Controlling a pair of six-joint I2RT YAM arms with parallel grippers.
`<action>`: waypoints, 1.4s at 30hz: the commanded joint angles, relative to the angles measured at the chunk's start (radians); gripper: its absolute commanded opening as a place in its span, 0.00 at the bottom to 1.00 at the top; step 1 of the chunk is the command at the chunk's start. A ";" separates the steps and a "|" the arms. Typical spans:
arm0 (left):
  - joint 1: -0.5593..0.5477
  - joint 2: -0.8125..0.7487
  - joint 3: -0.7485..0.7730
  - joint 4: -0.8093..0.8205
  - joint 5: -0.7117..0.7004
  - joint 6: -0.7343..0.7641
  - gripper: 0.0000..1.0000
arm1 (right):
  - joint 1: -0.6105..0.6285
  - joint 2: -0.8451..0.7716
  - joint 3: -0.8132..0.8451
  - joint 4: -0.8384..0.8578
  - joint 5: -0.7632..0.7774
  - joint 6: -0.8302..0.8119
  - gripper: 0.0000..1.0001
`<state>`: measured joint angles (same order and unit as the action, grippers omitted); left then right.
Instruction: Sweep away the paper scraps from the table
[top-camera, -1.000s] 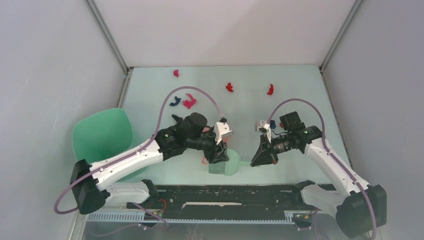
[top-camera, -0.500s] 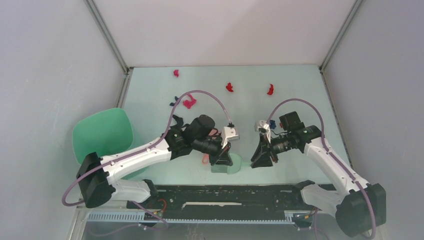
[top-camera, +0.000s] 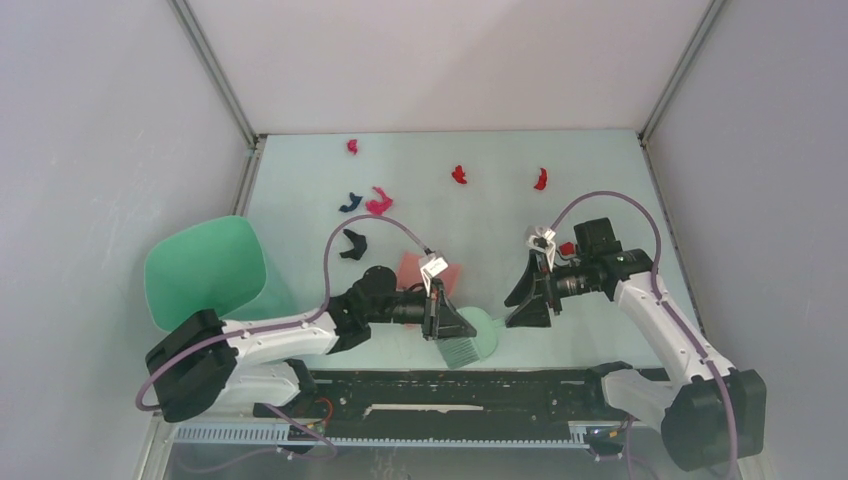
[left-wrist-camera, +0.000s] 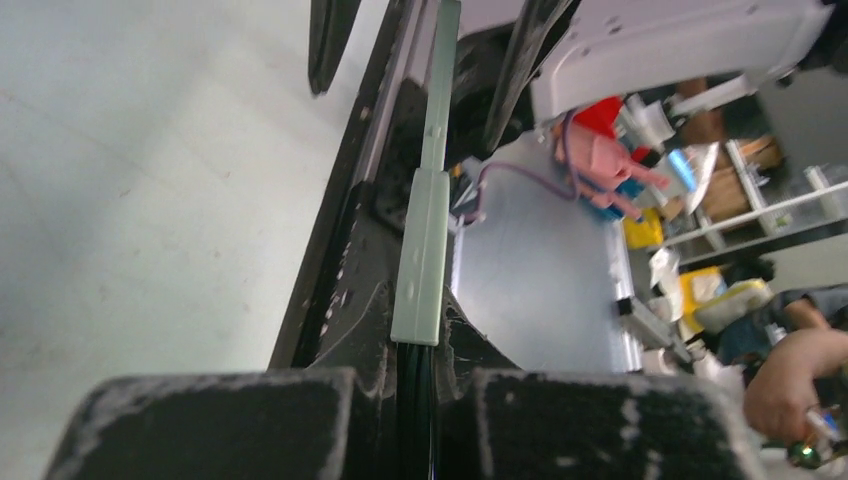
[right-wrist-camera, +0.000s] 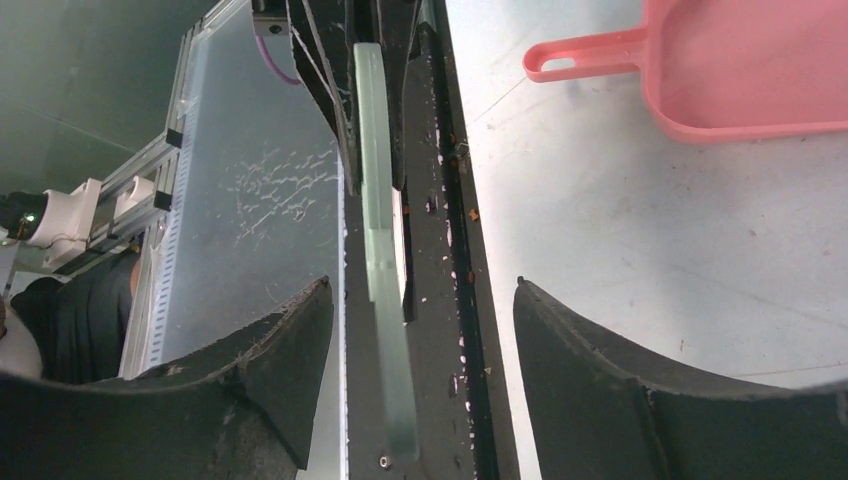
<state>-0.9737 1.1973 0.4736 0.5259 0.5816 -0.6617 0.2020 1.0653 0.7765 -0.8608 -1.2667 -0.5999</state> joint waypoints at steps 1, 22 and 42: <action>0.004 0.019 -0.016 0.320 -0.041 -0.164 0.00 | -0.003 0.018 0.006 -0.005 -0.044 -0.023 0.71; 0.013 0.091 0.008 0.323 -0.027 -0.180 0.00 | -0.090 -0.009 0.016 -0.038 -0.146 -0.044 0.52; 0.038 0.132 -0.001 0.372 -0.004 -0.212 0.00 | -0.090 -0.013 0.015 -0.041 -0.147 -0.048 0.12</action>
<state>-0.9470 1.3228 0.4576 0.8352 0.5705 -0.8635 0.1127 1.0672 0.7765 -0.9031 -1.4014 -0.6281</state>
